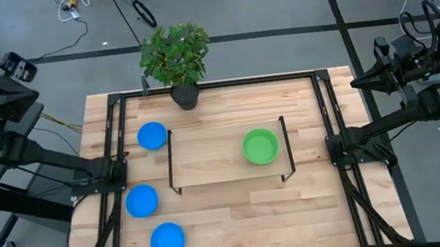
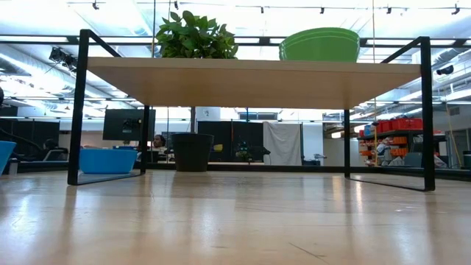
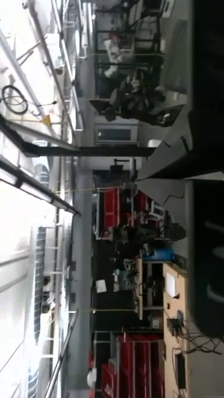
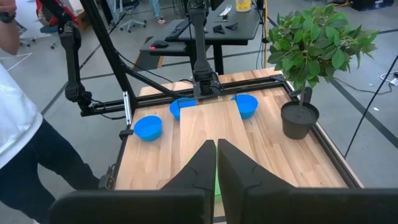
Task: Pick & Place Mini bowls
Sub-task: Put the bottom blue bowl on the shelf
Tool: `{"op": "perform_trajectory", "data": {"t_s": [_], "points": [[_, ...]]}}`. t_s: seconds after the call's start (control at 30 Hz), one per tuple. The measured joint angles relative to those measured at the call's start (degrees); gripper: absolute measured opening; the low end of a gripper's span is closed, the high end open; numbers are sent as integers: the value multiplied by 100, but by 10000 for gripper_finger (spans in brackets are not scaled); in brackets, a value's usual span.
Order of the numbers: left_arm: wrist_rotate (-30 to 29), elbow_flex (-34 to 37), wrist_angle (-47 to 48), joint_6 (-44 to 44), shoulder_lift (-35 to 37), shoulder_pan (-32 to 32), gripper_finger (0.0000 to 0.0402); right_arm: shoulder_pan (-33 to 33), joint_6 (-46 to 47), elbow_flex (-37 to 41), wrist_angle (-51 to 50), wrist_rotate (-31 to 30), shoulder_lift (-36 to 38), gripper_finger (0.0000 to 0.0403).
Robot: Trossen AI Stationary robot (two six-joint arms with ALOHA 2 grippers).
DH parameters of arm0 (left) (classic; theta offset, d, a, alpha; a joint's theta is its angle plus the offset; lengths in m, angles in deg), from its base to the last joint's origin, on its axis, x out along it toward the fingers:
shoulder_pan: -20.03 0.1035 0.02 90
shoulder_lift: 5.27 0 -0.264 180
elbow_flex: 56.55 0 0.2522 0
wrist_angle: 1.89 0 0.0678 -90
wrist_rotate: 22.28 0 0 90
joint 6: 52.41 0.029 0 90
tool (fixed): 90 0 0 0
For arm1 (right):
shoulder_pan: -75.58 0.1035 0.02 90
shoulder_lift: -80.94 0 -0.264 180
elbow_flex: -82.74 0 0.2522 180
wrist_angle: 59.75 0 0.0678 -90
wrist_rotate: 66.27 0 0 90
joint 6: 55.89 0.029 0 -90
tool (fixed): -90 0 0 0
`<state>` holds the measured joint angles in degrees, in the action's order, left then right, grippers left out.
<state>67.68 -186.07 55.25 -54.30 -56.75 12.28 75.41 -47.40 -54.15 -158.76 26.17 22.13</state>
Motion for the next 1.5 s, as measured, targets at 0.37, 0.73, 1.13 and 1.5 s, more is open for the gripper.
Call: {"op": "perform_trajectory", "data": {"t_s": [0.37,0.73,1.13,1.5], "points": [[320,-2,642,20,0,0,0,-1,0,0,0,0,0,21],[-85,-2,1011,-76,0,0,0,0,0,0,0,-1,0,21],[-570,-1,1632,109,-144,2,0,-1,0,0,0,0,0,21],[175,4,1729,151,-216,2,0,-1,0,0,0,0,0,21]]}}
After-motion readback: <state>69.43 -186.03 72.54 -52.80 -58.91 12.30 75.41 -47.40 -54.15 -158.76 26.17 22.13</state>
